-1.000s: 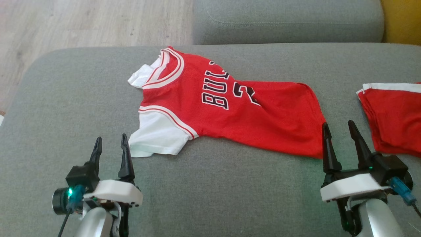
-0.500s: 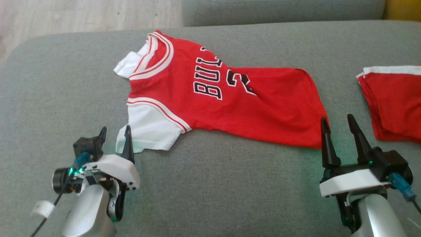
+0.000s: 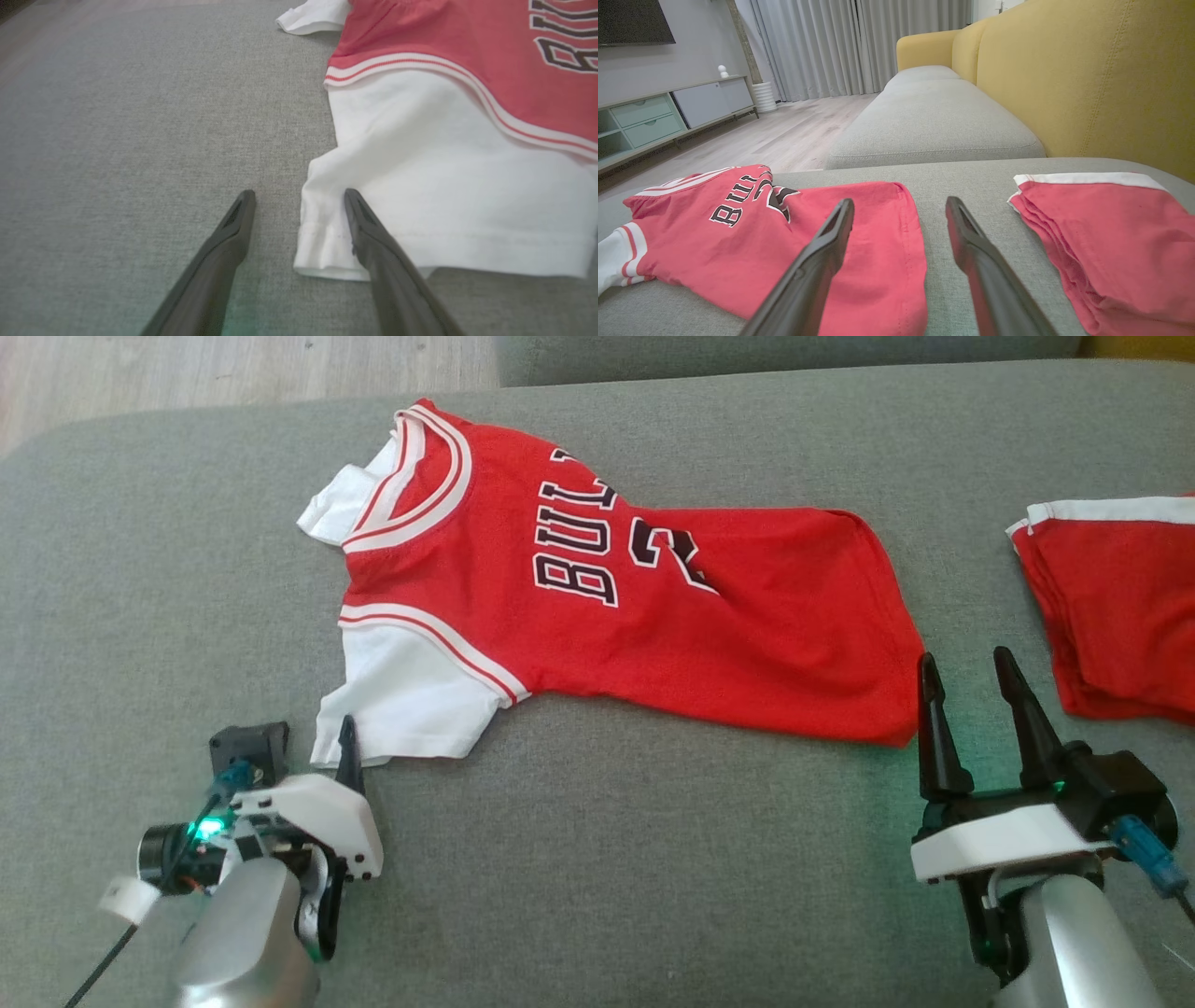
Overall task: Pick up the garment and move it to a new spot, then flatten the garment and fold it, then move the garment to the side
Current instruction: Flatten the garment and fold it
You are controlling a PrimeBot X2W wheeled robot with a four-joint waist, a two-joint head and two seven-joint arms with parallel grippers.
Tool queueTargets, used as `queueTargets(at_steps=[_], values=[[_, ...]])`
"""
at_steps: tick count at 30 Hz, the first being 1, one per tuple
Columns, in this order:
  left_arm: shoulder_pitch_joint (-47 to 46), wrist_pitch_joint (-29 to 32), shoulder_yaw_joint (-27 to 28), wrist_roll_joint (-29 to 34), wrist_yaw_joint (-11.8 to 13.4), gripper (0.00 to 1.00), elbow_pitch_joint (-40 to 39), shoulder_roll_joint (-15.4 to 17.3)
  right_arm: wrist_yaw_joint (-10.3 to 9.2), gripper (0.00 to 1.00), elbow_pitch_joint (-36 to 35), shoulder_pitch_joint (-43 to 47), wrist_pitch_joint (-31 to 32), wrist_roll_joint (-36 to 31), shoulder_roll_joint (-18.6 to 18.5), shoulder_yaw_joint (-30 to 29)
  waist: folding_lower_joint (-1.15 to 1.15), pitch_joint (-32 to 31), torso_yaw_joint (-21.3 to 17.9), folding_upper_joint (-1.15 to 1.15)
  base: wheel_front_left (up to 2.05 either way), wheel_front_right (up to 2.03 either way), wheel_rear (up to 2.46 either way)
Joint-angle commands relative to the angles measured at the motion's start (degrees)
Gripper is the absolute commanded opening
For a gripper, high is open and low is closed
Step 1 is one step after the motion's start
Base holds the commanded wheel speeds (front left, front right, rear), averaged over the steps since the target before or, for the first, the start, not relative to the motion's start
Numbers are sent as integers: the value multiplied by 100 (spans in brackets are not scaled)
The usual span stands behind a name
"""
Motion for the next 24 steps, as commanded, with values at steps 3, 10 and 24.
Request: queueTargets(at_steps=[3, 10, 24], values=[[-272, 90, 97, -34, -80, 100, 67, 187, -4, 100, -185, -219, -62, -27, -19, 137, -1, 1, 11, 0, 0, 0, 0], [-223, 549, -100, -118, -366, 80, 283, 129, -4, 100, -141, -221, -62, 11, -19, 133, -1, -81, 22, 0, 0, 0, 0], [-116, -533, 91, -243, -341, 0, -721, 187, -4, 100, 763, -227, 199, -83, -19, -200, -1, -370, 125, 0, 0, 0, 0]])
